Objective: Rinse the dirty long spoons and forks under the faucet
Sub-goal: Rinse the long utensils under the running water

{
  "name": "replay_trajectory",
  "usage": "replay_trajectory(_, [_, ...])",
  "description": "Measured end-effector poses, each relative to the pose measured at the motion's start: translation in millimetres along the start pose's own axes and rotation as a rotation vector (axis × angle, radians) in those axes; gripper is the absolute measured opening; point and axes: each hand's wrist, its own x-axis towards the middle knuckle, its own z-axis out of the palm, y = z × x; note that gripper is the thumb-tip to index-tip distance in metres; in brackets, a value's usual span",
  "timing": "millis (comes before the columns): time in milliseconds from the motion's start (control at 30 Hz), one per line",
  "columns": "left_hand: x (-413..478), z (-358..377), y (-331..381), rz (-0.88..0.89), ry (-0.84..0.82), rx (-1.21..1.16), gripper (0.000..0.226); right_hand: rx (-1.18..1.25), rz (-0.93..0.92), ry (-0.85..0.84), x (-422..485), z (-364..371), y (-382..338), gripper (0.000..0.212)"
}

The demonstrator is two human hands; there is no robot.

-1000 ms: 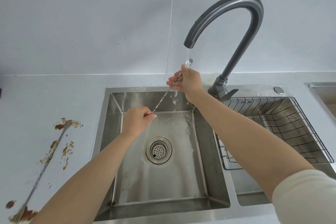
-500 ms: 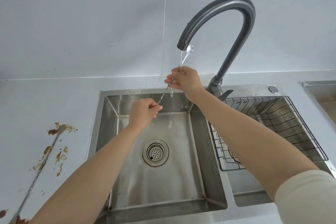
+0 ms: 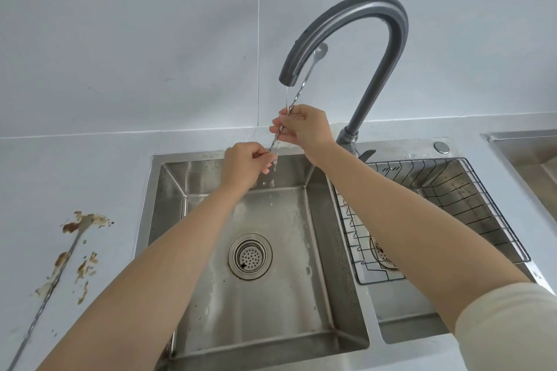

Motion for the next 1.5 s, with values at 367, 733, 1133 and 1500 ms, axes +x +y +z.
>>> replay_trajectory(367, [25, 10, 30, -0.035, -0.047, -0.252, 0.023, -0.005, -0.050, 0.076, 16, -8, -33, 0.020])
replay_trajectory(733, [30, 13, 48, -0.024, -0.153, -0.326, 0.020, -0.068, -0.117, 0.141, 24, -16, -46, 0.006])
replay_trajectory(1133, [16, 7, 26, 0.116, -0.080, 0.024, 0.024, -0.051, -0.090, 0.068, 17, -6, -36, 0.017])
replay_trajectory(1500, [-35, 15, -27, -0.032, -0.179, 0.008, 0.026, -0.106, 0.031, -0.023, -13, 6, 14, 0.019])
